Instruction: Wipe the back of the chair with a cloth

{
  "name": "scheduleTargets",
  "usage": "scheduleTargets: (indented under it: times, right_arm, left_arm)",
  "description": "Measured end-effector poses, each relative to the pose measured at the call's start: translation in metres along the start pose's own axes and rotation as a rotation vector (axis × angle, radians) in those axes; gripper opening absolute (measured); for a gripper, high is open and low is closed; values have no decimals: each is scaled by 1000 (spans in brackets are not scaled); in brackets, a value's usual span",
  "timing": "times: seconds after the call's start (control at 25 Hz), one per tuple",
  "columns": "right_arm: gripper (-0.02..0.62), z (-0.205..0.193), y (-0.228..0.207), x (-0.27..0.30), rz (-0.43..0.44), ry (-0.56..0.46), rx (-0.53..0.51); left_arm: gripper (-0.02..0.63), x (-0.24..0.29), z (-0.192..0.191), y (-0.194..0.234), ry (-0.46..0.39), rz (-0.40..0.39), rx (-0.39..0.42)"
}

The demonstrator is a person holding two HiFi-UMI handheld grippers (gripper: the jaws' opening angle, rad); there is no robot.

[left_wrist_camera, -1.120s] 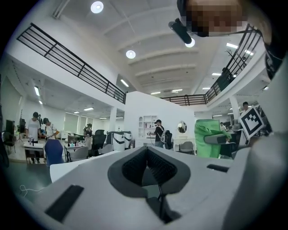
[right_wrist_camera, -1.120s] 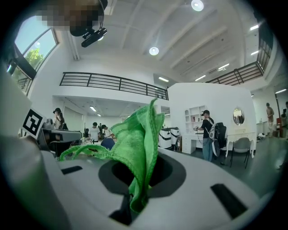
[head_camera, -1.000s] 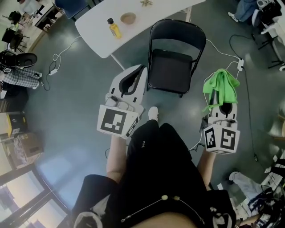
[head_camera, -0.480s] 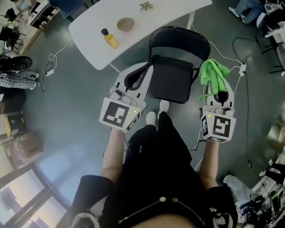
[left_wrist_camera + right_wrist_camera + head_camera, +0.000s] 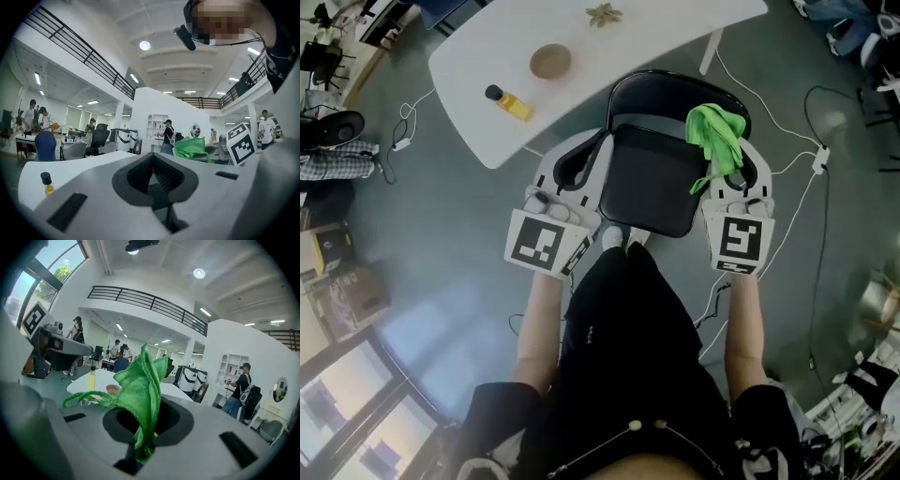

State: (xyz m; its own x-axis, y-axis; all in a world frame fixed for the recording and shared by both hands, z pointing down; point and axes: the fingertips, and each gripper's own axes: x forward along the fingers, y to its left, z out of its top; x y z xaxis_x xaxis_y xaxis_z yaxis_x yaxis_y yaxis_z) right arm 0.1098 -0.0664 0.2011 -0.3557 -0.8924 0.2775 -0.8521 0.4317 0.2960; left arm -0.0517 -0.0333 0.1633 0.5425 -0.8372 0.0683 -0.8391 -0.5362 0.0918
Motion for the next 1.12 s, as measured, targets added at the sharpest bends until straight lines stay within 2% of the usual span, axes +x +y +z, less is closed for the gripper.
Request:
scheduleTargets:
  times: [0.24,0.44,0.56,0.72,0.92,1.12]
  right_arm:
    - [43,-31,6,66,42,47,12]
    - [43,-57,11,116,44,73,-12]
    - [43,-78,20,143,46,92,-43]
    - [43,-104,35,176,57,108,-90]
    - [43,-121,48,201,72,124,-179]
    - [43,-130,51,214,96,139,-206]
  left_arm:
    - [6,40,-23,19,-7,-31,-20]
    - [8,70,-58,60,8,40,-123]
    - [8,82,-81,74,17,53,-94]
    - [6,92,-114,78,41,15,-42]
    - [6,94,-151,78,95,-13,-53]
    - [6,102,-167,82,105,0,-79]
